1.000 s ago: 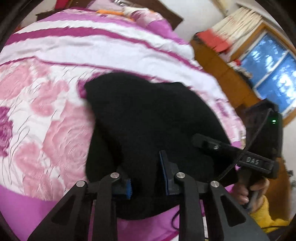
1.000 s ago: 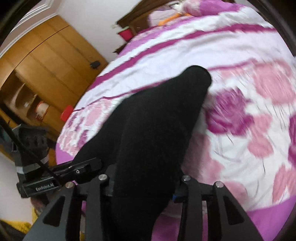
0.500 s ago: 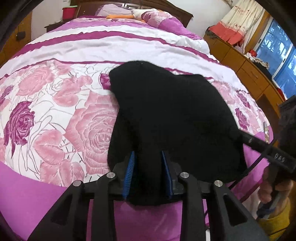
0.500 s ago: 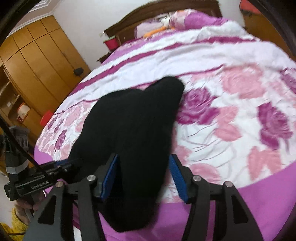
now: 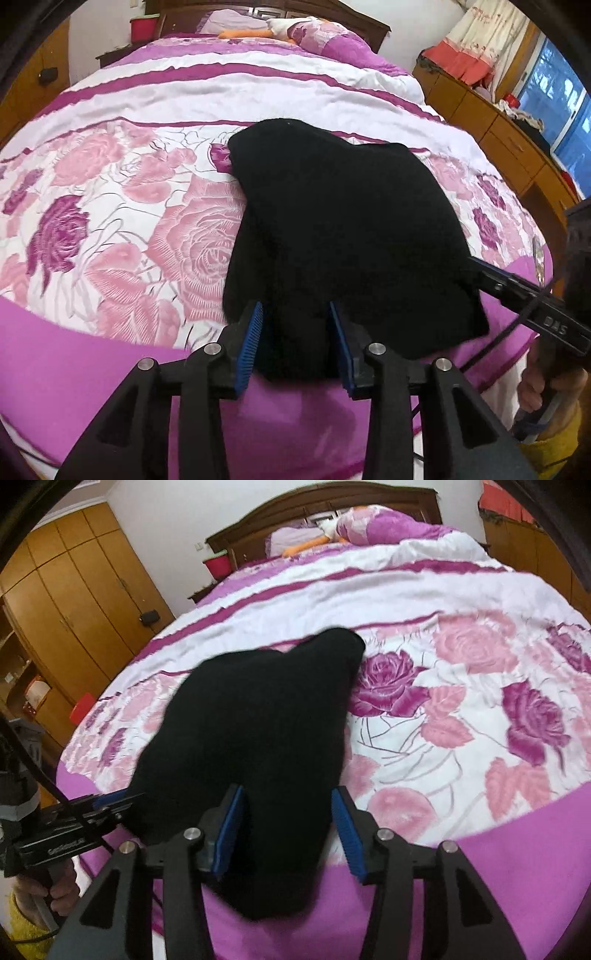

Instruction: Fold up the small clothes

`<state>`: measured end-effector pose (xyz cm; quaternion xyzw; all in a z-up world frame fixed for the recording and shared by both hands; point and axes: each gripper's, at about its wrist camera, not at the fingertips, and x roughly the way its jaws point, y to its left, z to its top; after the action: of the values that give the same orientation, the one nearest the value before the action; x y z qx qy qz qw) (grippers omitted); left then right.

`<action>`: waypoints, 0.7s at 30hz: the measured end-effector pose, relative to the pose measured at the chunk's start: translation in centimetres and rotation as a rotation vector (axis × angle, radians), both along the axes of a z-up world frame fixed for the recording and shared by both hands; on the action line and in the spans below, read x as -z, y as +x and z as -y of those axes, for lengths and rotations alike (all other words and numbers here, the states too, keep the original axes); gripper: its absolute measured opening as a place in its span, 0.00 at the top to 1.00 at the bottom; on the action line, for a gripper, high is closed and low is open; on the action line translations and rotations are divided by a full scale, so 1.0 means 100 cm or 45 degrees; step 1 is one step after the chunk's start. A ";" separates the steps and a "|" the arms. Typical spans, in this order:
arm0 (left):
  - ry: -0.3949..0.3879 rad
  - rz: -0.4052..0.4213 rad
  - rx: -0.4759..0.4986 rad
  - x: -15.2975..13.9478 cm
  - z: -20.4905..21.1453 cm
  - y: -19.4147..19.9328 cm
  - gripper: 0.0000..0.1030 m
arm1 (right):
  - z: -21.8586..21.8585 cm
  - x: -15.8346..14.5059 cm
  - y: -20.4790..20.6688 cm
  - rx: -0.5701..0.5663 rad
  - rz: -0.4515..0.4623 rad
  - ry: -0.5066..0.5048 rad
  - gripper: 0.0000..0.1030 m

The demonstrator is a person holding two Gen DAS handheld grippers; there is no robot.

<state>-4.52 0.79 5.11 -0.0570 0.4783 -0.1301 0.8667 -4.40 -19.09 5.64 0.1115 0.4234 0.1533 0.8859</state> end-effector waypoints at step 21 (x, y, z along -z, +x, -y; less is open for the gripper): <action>0.283 -0.005 -0.127 0.043 0.016 -0.045 0.46 | -0.005 0.054 -0.072 0.160 -0.004 -0.205 0.23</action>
<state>-9.00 -0.83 0.84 0.0154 0.4879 -0.0330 0.8722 -11.62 -18.58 0.26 0.0666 0.4278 0.0627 0.8993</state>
